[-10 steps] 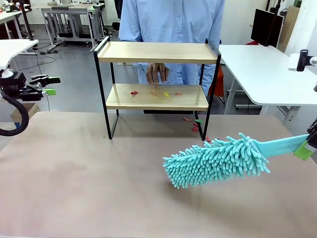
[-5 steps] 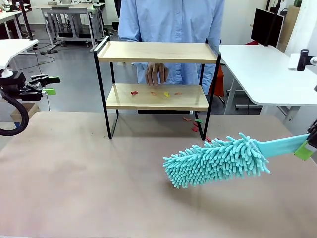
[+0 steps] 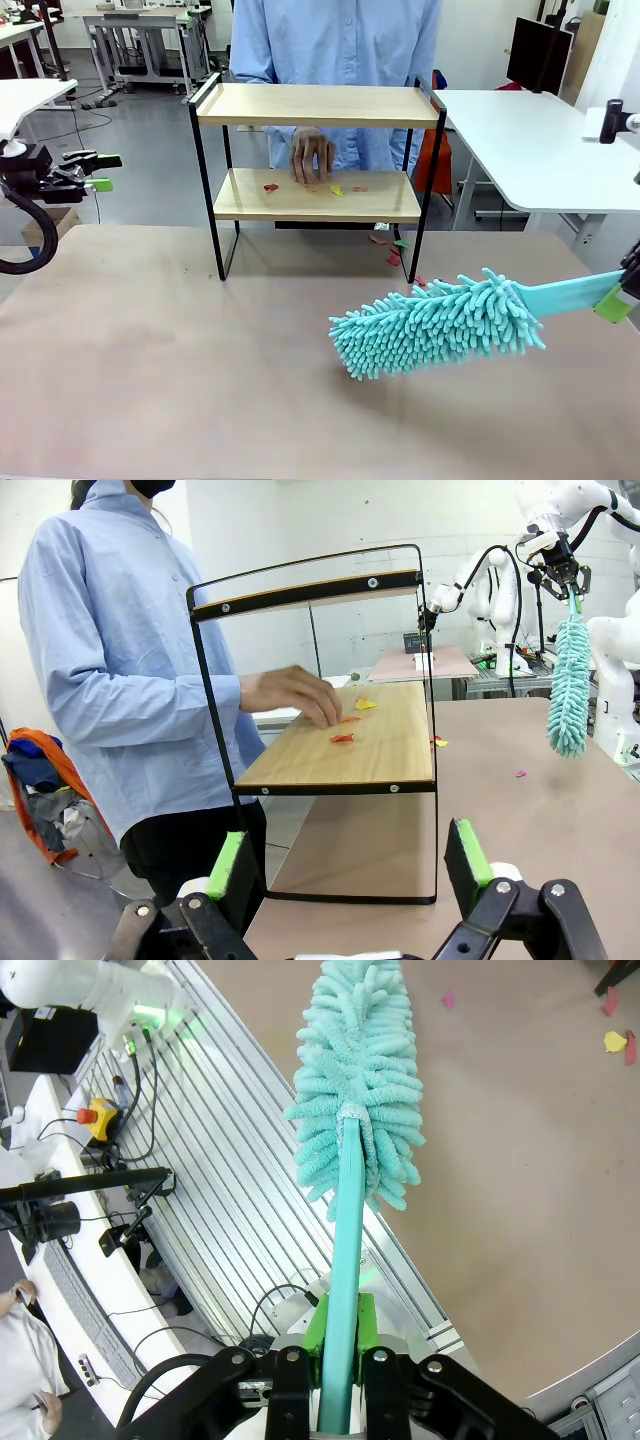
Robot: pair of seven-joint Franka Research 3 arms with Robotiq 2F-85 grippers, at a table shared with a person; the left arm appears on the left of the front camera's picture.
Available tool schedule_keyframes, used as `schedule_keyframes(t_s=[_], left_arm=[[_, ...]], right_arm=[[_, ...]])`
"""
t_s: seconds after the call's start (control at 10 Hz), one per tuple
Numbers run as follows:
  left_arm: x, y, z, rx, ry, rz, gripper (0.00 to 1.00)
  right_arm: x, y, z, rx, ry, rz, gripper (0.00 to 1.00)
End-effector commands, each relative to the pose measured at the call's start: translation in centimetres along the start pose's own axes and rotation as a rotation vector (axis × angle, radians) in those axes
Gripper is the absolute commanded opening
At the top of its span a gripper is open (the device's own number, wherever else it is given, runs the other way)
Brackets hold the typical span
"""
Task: Clean the shelf.
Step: Clean the specific section of the Shelf indicated by the human with the Duster.
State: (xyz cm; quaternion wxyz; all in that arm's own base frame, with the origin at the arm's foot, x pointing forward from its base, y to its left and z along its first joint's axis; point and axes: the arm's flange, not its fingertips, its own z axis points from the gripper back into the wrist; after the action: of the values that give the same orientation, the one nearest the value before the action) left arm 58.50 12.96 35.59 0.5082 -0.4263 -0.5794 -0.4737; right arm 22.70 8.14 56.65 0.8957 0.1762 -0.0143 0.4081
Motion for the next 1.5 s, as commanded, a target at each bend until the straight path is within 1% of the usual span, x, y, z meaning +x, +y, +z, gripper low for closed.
schedule_keyframes(t_s=[0.0, 0.1, 0.3, 0.4, 0.5, 0.6, 0.7, 0.8, 0.9, 1.0, 1.1, 1.4], left_arm=[[0.3, 0.0, 0.0, 0.000, 0.000, -0.008, 1.00], [0.3, 0.0, 0.0, 0.000, 0.000, -0.008, 1.00], [0.3, 0.0, 0.0, 0.000, 0.000, -0.008, 1.00], [0.3, 0.0, 0.0, 0.000, 0.000, -0.008, 1.00], [0.3, 0.0, 0.0, 0.000, 0.000, -0.008, 1.00], [0.3, 0.0, 0.0, 0.000, 0.000, -0.008, 1.00], [0.3, 0.0, 0.0, 0.000, 0.000, -0.008, 1.00], [0.3, 0.0, 0.0, 0.000, 0.000, -0.008, 1.00], [0.3, 0.0, 0.0, 0.000, 0.000, -0.008, 1.00], [0.3, 0.0, 0.0, 0.000, 0.000, -0.008, 1.00], [0.3, 0.0, 0.0, 0.000, 0.000, -0.008, 1.00], [0.3, 0.0, 0.0, 0.000, 0.000, -0.008, 1.00]], right_arm=[[0.1, -0.1, 0.3, 0.004, -0.007, -0.001, 0.12], [0.0, 0.0, 0.0, 0.000, 0.000, 0.000, 0.12], [2.4, 4.2, 1.1, -0.006, -0.180, -0.066, 0.12], [4.0, 6.1, 0.9, -0.044, -0.287, -0.109, 0.12], [6.0, 7.8, 0.1, -0.103, -0.369, -0.173, 0.12], [8.9, 8.9, -0.6, -0.032, -0.465, -0.288, 0.12], [11.9, 9.7, -1.6, 0.009, -0.533, -0.335, 0.12], [14.4, 10.3, -2.8, 0.025, -0.574, -0.389, 0.12], [16.5, 10.6, -3.8, 0.092, -0.559, -0.408, 0.12], [17.9, 10.5, -4.5, 0.137, -0.561, -0.429, 0.12], [13.7, 10.8, -2.9, 0.041, -0.538, -0.391, 0.12], [13.7, 10.8, -2.9, 0.041, -0.538, -0.391, 0.12]])
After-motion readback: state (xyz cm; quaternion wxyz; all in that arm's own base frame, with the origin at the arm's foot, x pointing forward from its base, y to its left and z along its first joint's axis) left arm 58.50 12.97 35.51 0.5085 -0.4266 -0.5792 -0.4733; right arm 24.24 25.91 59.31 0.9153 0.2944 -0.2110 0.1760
